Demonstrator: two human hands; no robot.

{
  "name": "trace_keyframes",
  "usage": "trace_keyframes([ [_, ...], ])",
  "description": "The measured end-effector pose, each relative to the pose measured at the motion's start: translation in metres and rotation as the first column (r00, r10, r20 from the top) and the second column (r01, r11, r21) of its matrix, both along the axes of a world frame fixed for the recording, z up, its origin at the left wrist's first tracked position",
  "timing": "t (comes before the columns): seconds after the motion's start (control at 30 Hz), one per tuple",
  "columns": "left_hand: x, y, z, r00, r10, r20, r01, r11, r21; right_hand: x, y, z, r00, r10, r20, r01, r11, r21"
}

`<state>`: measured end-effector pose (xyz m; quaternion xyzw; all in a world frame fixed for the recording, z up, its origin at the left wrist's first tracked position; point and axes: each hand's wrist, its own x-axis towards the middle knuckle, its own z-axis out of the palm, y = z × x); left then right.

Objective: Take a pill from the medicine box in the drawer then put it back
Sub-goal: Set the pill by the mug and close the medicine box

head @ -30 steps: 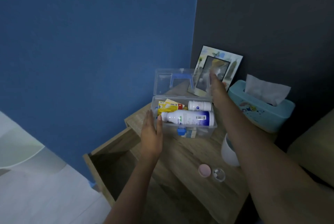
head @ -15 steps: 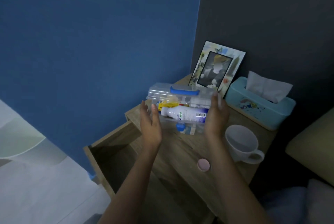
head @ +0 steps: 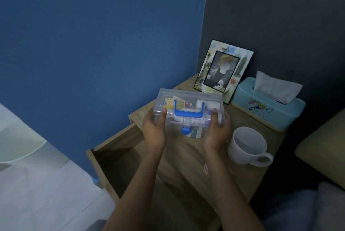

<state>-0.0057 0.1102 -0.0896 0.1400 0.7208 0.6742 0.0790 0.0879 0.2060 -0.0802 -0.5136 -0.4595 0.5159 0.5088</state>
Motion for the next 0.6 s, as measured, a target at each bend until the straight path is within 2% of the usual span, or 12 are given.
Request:
trace_keyframes([
  [0.27,0.004,-0.003,0.003,0.998,0.0,0.055,0.002,1.0,-0.023,0.002,0.0,0.004,0.999,0.015,-0.041,-0.016,1.0,-0.021],
  [0.33,0.014,-0.004,0.002,0.99,0.141,0.03,-0.137,0.984,-0.112,0.002,0.0,0.004,0.999,0.024,-0.047,-0.025,0.999,-0.025],
  [0.4,0.034,-0.008,-0.005,0.97,0.238,-0.045,-0.242,0.962,-0.128,0.003,0.0,0.004,0.999,0.022,-0.039,-0.023,0.999,-0.025],
  [0.43,0.045,-0.008,-0.012,0.981,0.193,-0.023,-0.194,0.975,-0.112,0.003,-0.001,0.004,0.999,0.019,-0.033,-0.02,1.0,-0.022],
  [0.5,0.062,-0.005,-0.027,0.99,-0.032,0.14,0.045,0.995,-0.093,0.003,-0.002,0.004,1.0,0.017,-0.024,-0.017,1.0,-0.014],
  [0.53,0.065,-0.002,-0.031,0.966,-0.147,0.214,0.169,0.982,-0.086,0.003,-0.003,0.004,1.0,0.018,-0.022,-0.018,1.0,-0.011],
  [0.6,0.063,0.001,-0.032,0.919,-0.296,0.26,0.322,0.944,-0.066,0.003,-0.003,0.004,1.0,0.027,-0.014,-0.027,1.0,-0.005],
])
